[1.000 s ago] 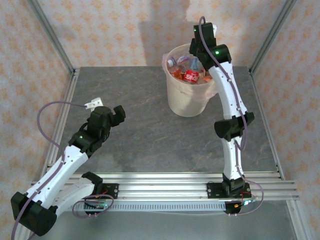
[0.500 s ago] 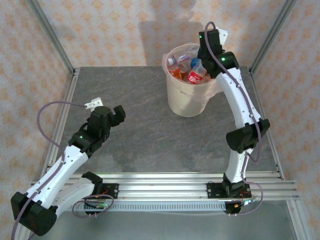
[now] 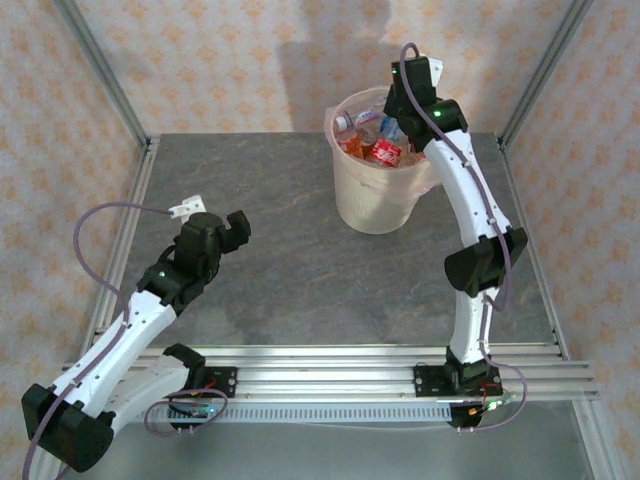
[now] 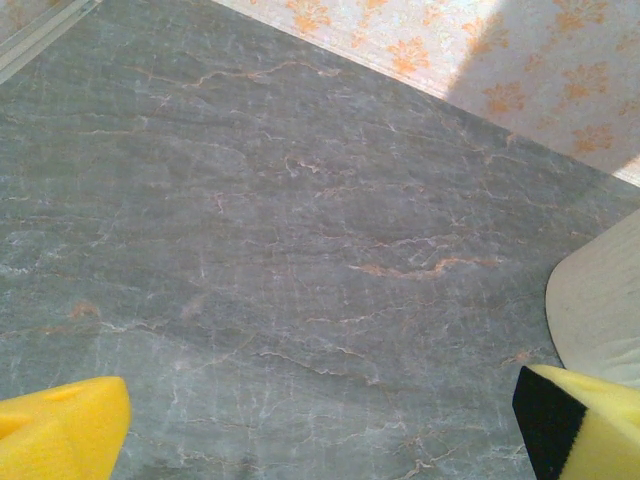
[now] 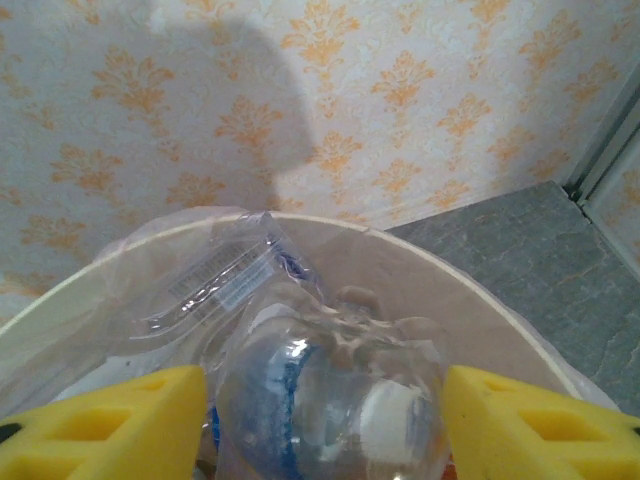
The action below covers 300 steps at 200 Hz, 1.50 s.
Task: Put the plastic bottles in the bin
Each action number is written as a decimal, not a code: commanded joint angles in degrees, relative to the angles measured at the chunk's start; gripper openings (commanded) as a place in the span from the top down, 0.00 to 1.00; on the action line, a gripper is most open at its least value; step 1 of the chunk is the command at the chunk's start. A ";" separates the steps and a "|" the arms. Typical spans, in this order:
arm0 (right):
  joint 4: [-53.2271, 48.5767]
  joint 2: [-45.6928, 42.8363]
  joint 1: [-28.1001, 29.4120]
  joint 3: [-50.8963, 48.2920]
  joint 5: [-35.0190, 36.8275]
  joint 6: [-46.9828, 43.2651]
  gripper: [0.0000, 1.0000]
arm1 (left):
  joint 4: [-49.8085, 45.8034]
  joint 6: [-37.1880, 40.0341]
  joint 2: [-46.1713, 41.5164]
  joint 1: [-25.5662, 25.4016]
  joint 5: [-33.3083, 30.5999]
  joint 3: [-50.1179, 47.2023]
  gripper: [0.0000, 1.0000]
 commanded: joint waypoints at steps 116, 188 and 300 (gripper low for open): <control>-14.25 -7.12 0.21 6.29 -2.66 -0.46 0.01 | -1.67 1.55 -2.33 -0.04 -6.01 2.83 0.00; 5.63 -41.99 0.31 -45.03 -0.32 3.69 0.01 | -5.71 4.24 -5.61 -0.03 -12.93 3.18 0.00; 16.31 -71.01 0.34 -92.67 6.47 10.32 0.01 | -3.91 4.66 -19.38 0.03 -27.20 -8.37 0.00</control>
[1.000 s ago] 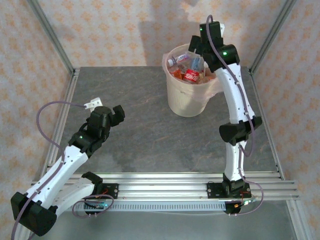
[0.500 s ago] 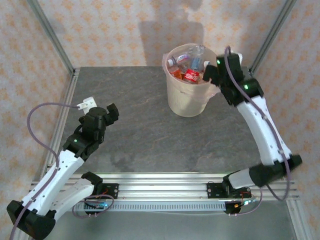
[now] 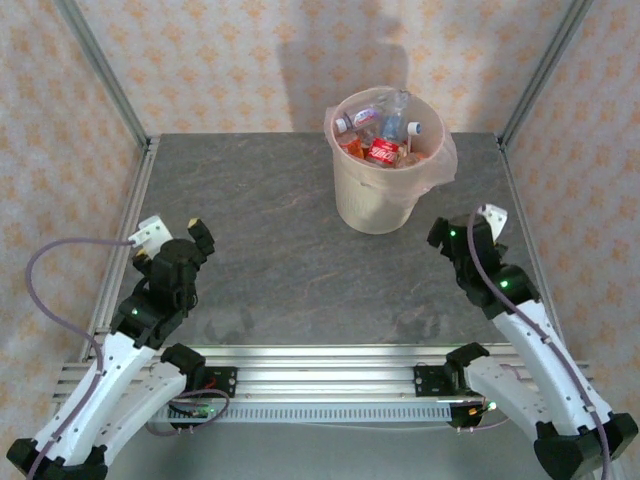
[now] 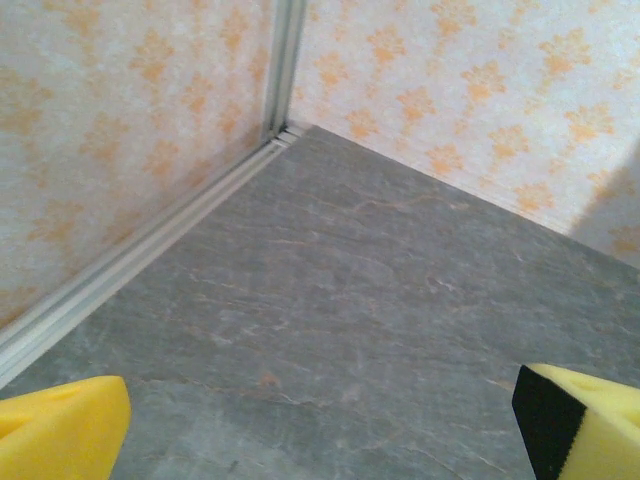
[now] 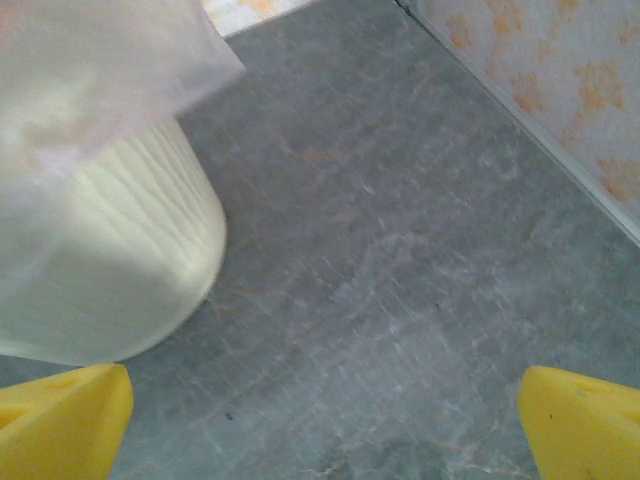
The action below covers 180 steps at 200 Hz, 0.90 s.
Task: Put the plastic bottles in the bin
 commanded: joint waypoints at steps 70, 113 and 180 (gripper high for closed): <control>18.74 -0.81 0.11 -12.78 9.45 -6.72 0.01 | 4.89 3.68 2.73 0.37 -11.79 -4.32 0.00; 28.36 -0.46 0.01 -17.49 11.04 -14.59 0.01 | 14.25 10.01 8.49 1.95 -13.37 -6.55 0.00; 50.56 2.11 -3.95 -26.00 4.83 -26.86 0.01 | 36.64 19.99 15.33 12.28 0.82 -15.20 0.00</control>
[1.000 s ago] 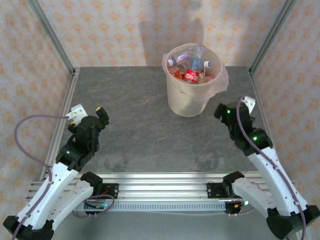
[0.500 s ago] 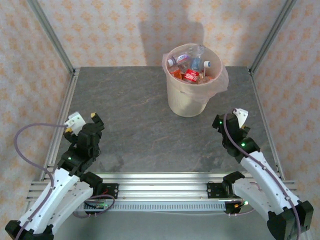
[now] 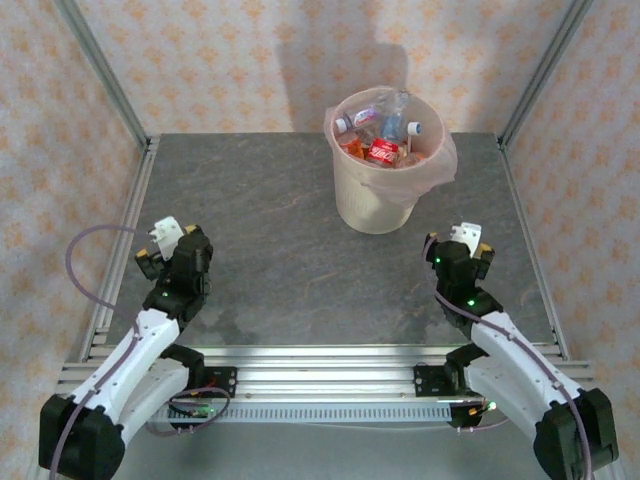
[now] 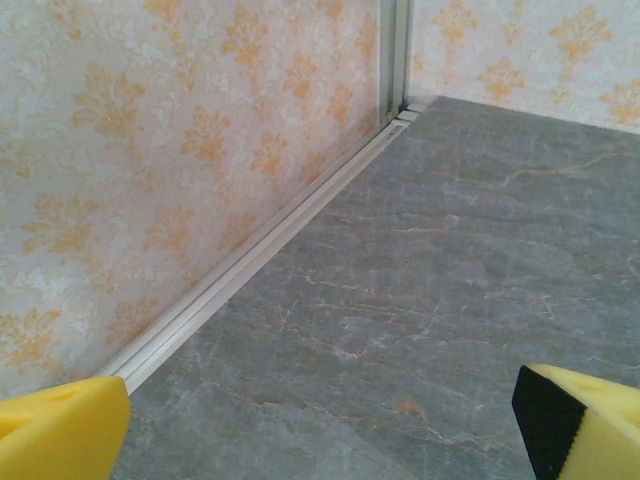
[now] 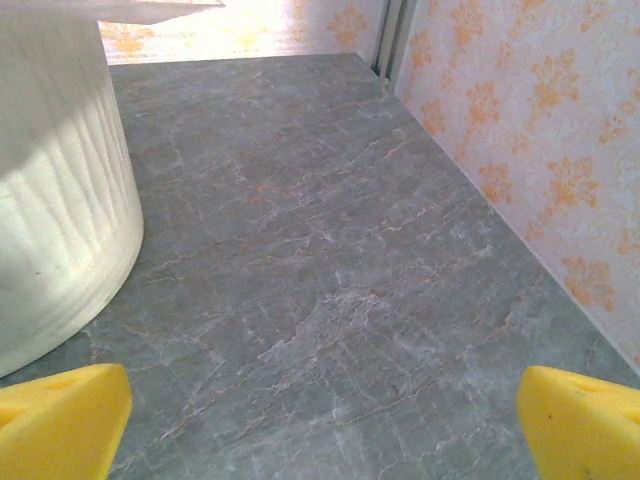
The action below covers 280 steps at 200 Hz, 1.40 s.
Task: Put the plastic bottles in the bin
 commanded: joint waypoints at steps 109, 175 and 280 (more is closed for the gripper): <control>29.85 18.58 -13.67 -2.25 -15.12 -4.67 0.01 | 33.81 12.52 17.04 9.02 18.02 -7.57 0.00; 34.71 26.37 -15.90 -0.42 -19.72 -4.38 0.01 | 37.27 13.83 26.41 9.20 21.80 -3.82 0.00; 43.72 36.39 -15.99 0.13 -26.07 -4.12 0.01 | 47.48 13.03 32.91 9.20 29.97 -4.99 0.00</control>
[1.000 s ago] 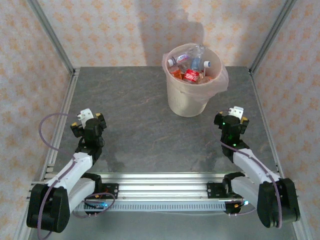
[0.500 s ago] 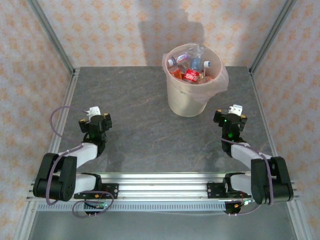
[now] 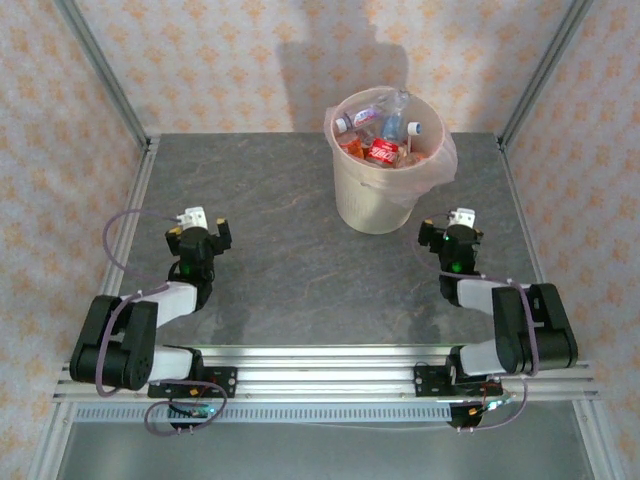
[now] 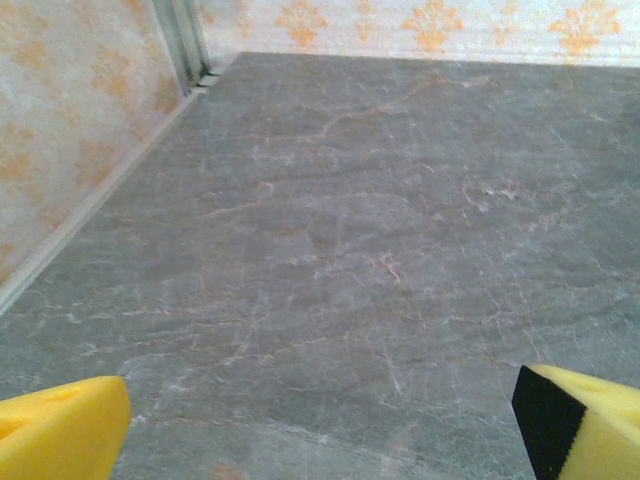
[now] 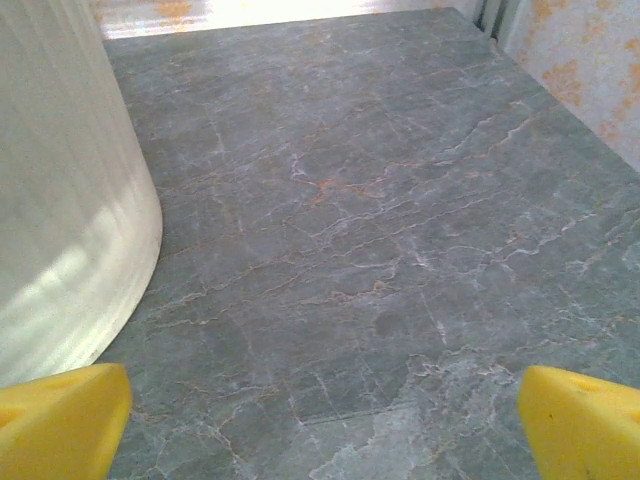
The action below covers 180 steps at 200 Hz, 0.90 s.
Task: Put the plastic bottles in the bin
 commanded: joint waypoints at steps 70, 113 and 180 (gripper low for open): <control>6.24 4.96 -0.35 1.49 -1.78 0.28 0.01 | 4.23 1.24 8.74 0.52 3.72 4.10 0.00; 6.61 6.82 -0.42 2.12 -1.16 0.55 0.01 | 3.77 1.20 8.70 0.52 3.64 4.28 0.00; 5.82 7.07 -3.95 2.66 -10.95 1.40 0.01 | 3.81 1.29 8.64 0.48 3.66 4.23 0.00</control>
